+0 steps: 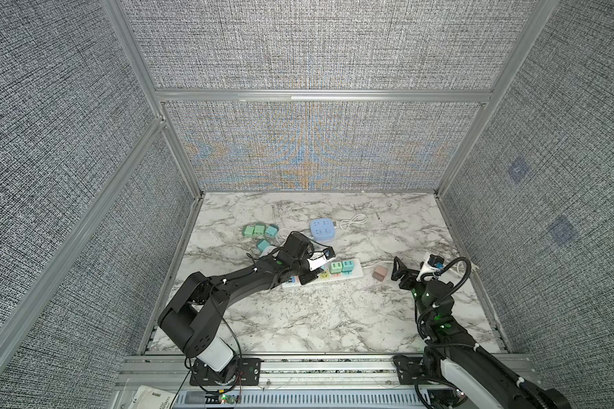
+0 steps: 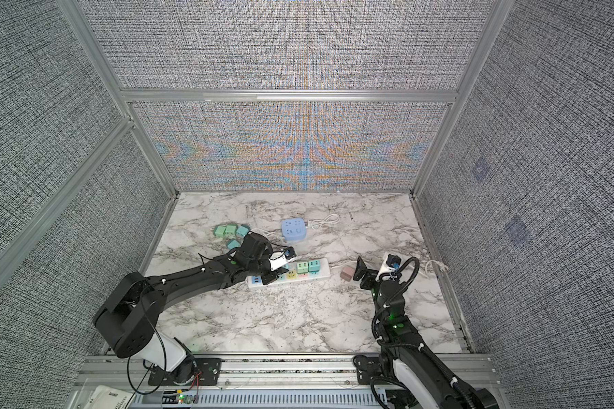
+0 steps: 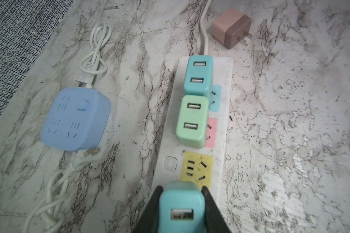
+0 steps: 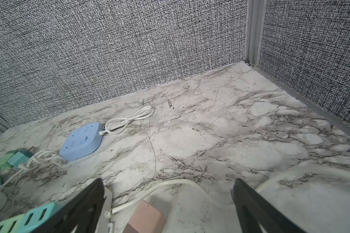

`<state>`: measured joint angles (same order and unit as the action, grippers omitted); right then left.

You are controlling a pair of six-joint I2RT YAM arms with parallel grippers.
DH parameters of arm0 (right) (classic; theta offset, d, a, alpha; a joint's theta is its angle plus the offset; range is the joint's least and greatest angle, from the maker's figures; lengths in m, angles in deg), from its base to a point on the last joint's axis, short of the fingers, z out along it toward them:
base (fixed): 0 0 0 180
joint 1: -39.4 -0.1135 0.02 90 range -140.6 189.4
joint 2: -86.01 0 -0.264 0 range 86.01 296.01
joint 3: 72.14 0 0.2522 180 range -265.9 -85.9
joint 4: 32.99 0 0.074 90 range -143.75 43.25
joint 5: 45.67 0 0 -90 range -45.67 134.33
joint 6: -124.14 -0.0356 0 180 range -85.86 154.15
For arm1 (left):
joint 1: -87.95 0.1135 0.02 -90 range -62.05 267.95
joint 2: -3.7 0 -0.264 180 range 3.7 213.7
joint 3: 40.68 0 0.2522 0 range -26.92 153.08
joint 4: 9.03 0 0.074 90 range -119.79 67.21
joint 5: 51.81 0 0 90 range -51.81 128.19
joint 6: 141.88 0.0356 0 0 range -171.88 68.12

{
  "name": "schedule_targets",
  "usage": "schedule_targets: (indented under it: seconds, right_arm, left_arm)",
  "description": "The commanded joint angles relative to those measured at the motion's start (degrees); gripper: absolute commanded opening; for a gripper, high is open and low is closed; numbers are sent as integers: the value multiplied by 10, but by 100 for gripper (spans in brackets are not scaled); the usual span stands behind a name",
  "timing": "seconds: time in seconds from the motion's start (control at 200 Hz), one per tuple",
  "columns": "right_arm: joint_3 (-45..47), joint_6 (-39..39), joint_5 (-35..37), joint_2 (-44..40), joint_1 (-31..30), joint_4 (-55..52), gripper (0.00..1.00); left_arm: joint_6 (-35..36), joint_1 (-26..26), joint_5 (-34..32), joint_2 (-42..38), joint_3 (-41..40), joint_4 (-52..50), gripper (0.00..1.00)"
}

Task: Insert plugs into power strip
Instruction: Insert the plug into the socket.

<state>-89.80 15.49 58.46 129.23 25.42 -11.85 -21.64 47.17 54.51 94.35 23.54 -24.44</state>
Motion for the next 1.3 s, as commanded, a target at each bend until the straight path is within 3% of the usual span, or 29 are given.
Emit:
schedule_targets:
  seconds: [0.0, 0.7, 1.296]
  right_arm:
    - [-3, -4, -2, -2, 0, 1, 99]
    - [-2, -4, -3, -4, -1, 0, 100]
    - [-2, -4, -4, -2, -1, 0, 99]
  left_arm:
    - [22, 3, 39, 6, -9, 30, 0]
    - [45, 8, 40, 56, 13, 20, 0]
    - [69, 9, 107, 79, 31, 1, 0]
